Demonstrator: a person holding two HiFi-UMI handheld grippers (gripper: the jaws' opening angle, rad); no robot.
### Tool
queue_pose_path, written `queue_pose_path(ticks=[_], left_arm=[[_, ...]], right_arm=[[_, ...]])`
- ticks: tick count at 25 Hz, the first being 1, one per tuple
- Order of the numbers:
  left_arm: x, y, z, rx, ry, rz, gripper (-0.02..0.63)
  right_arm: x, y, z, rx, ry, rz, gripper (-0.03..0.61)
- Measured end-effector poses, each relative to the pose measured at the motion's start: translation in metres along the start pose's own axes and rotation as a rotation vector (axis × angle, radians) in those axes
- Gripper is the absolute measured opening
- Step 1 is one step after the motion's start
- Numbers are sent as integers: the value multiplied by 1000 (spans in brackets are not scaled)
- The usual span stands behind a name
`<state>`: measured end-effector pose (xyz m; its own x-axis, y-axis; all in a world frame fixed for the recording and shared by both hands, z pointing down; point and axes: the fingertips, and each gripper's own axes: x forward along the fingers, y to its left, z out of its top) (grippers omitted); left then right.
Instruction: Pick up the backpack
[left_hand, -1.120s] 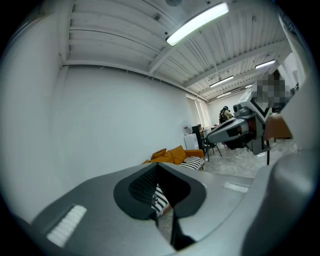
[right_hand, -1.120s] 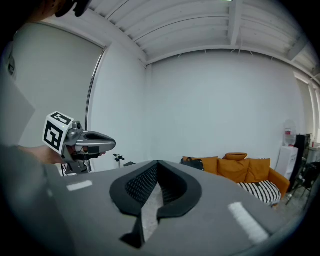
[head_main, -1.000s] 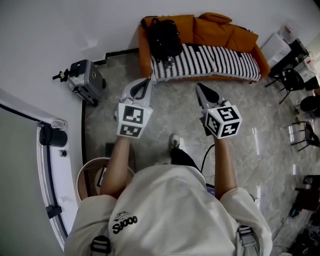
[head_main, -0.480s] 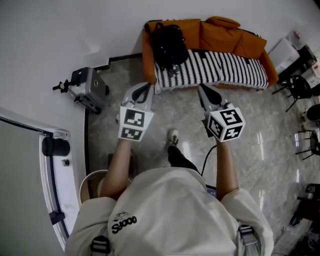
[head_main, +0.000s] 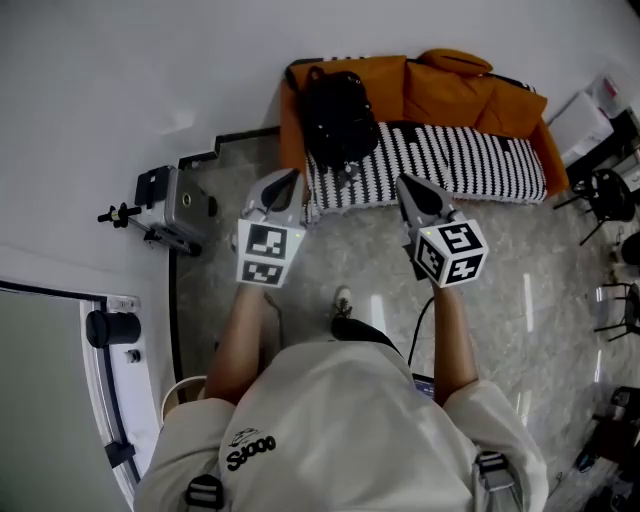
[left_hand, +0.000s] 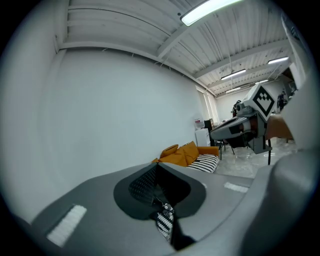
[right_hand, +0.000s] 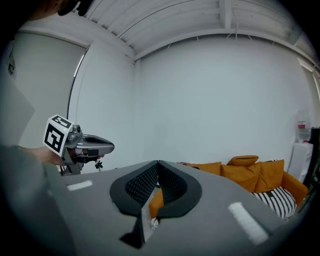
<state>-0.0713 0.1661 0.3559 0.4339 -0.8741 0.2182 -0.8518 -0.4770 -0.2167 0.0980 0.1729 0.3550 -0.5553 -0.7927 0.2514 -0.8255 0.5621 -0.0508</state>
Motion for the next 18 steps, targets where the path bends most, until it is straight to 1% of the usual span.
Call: queue_pose_path(ticks=[9, 18], left_arm=[[93, 31, 10, -10, 31, 31, 11], [156, 47, 13, -14, 60, 55, 11]], right_arm=[[74, -81, 10, 24, 40, 10, 3], [121, -133, 14, 29, 68, 36, 3]])
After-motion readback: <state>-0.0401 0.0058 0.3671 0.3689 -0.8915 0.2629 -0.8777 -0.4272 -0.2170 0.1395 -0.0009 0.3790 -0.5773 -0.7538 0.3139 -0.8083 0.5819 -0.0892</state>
